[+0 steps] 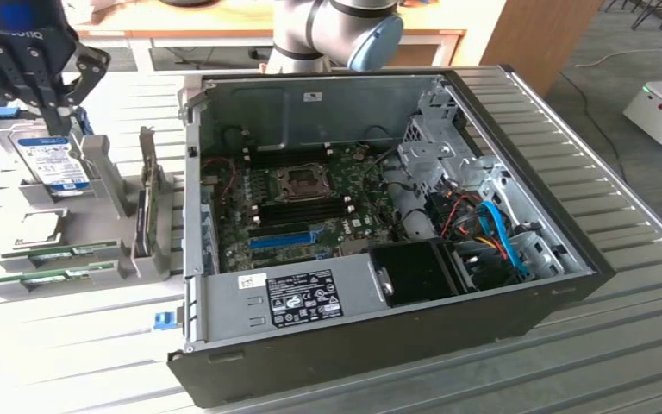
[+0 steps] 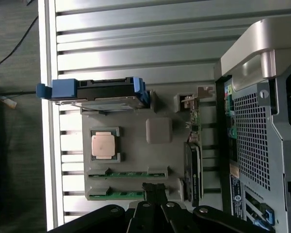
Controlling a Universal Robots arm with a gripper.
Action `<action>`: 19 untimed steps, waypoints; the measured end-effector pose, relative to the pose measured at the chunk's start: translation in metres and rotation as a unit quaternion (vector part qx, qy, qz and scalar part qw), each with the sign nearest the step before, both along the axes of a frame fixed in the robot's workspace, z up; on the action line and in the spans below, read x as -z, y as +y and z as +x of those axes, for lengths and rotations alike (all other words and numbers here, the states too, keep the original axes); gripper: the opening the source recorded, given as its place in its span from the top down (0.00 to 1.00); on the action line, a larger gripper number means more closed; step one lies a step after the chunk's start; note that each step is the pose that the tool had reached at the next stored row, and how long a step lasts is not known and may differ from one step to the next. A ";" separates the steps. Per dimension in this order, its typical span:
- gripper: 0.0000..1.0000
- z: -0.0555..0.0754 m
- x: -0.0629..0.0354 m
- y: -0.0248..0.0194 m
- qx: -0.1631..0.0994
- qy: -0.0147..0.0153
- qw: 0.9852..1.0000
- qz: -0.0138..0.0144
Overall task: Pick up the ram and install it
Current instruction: 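Reach for the ram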
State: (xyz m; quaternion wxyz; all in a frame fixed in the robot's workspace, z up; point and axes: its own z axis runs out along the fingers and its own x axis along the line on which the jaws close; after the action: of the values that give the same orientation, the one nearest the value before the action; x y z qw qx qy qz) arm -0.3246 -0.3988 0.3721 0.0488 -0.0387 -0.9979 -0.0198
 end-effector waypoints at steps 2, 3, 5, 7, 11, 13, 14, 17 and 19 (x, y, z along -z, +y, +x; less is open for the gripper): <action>0.89 -0.003 0.0002 0.0000 0.000 0.002 1.000 0.000; 0.89 -0.005 0.0004 0.0000 0.000 0.003 1.000 0.000; 0.89 -0.008 0.0006 0.0000 0.000 0.005 1.000 0.000; 0.89 -0.011 0.0008 0.0000 0.000 0.008 1.000 0.000; 0.89 -0.018 0.0014 0.0000 0.000 0.012 1.000 0.000; 0.89 -0.021 0.0017 0.0000 0.000 0.014 1.000 0.000; 0.89 -0.022 0.0018 0.0000 0.000 0.015 1.000 0.000; 0.89 -0.027 0.0023 0.0000 0.000 0.017 1.000 0.000; 0.89 -0.030 0.0026 0.0000 0.000 0.019 1.000 0.000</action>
State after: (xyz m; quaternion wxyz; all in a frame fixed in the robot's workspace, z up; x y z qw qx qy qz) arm -0.3542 -0.3988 0.3695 0.0682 -0.0391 -0.9967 -0.0190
